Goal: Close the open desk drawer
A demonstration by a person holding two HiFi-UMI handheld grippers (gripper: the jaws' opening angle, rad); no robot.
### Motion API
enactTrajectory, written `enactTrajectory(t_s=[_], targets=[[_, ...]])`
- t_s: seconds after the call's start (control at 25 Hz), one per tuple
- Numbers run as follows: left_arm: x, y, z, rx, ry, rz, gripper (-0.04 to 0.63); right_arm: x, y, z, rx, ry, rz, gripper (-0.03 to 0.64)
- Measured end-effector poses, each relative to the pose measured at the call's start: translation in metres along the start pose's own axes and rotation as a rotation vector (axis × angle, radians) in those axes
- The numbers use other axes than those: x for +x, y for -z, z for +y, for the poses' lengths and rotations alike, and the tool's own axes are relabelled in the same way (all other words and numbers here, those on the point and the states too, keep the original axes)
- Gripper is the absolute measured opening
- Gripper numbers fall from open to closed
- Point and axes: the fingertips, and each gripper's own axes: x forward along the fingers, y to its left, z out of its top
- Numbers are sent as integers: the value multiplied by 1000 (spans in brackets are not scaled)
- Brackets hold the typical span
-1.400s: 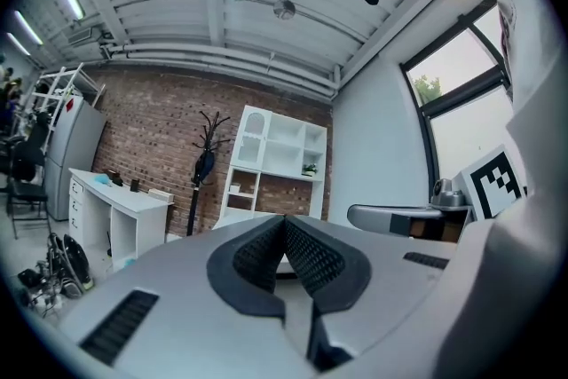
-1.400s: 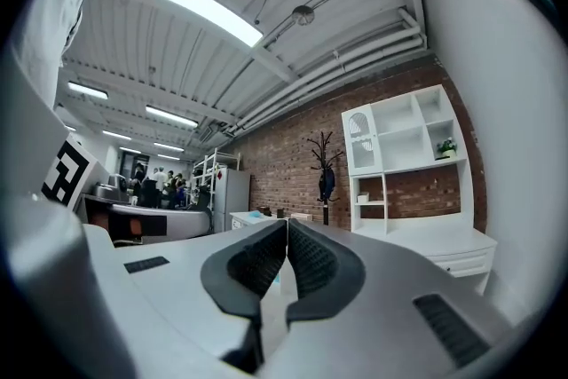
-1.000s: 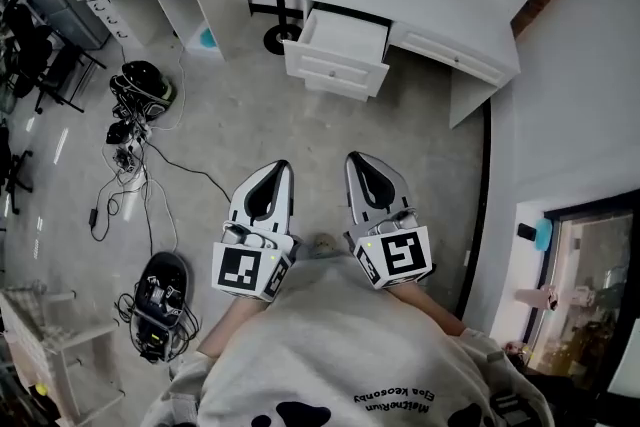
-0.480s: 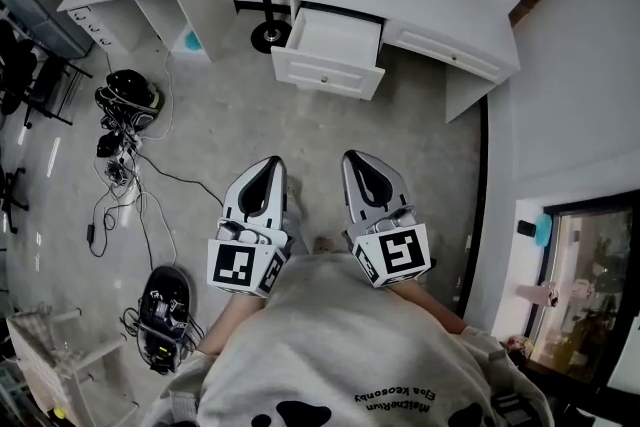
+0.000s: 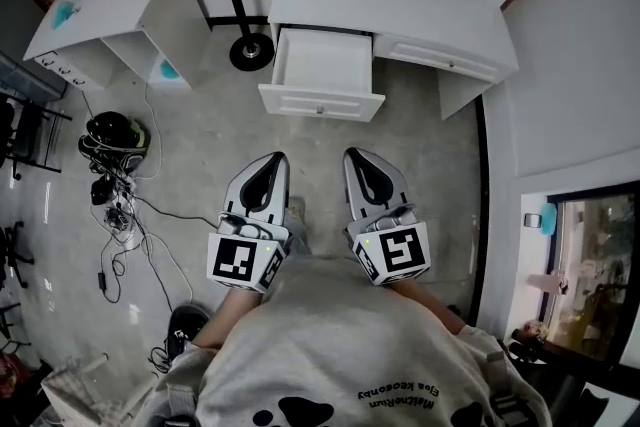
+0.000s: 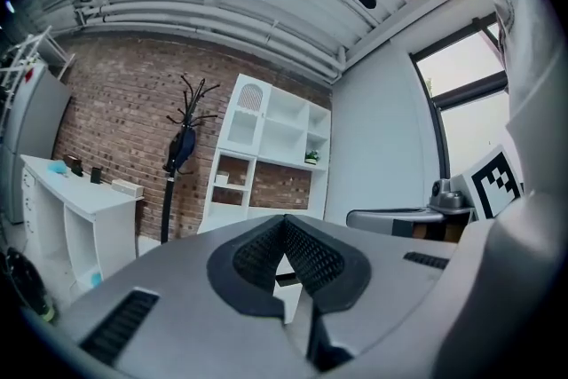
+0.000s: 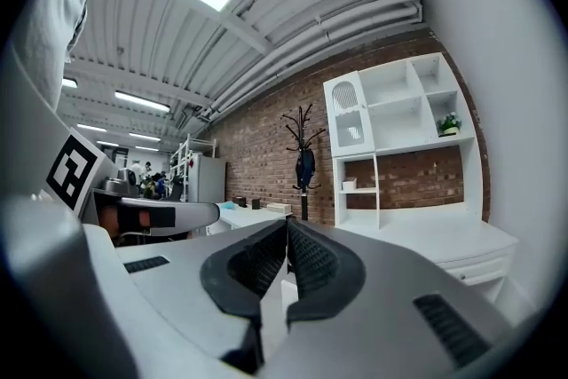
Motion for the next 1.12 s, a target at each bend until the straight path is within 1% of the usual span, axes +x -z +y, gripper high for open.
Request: enactTrajectory(t_s=[0.24,0.44,0.6,0.88,1.12], targets=[[52,-6,43,2,92,35,18,58,-1,-20,19,87,19,31],[88,-9,66,1,164,48,18,92,-4,-39,32,162,22,31],[109,-8,83,2,204,53,18,113,0,-48,46,210,24,31],[131,-1,102,-13,237,70,18,134,7,-60,53,258,46,31],[143,15,109,-11,255,110,18,146,21,-72,42,263,86,31]])
